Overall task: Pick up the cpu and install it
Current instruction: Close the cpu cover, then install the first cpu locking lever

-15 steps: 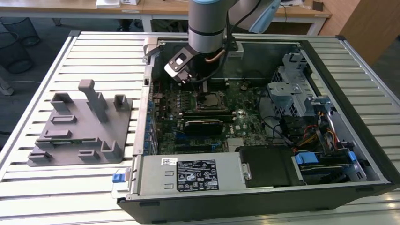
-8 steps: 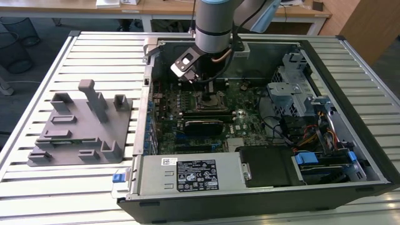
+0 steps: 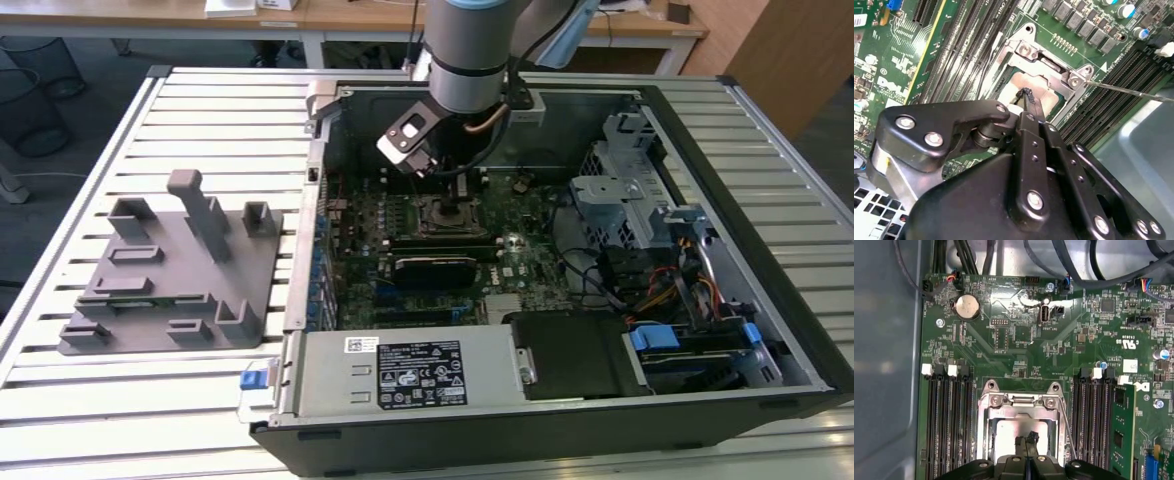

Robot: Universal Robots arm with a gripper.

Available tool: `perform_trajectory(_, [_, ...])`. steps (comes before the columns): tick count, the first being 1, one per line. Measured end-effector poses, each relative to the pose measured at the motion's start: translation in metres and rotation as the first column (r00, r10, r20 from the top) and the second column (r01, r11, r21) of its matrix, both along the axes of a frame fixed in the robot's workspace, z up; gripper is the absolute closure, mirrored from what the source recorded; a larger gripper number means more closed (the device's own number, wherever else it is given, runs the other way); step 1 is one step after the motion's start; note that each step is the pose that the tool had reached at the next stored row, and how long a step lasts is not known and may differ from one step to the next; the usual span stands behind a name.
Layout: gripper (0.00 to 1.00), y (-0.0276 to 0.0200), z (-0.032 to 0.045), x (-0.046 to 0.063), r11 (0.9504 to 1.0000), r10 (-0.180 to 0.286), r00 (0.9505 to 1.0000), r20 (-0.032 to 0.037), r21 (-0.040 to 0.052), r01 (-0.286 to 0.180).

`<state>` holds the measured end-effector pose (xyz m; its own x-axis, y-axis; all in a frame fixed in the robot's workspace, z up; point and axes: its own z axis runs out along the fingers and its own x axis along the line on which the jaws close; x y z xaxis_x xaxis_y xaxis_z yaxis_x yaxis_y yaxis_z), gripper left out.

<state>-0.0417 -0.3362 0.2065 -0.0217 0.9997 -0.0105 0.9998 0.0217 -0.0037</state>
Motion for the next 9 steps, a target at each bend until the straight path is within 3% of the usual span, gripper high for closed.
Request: perform_trajectory(9, [0.89,0.0000,0.0000,0.0001,1.0000,0.000,1.0000,0.0000,0.0000,0.000])
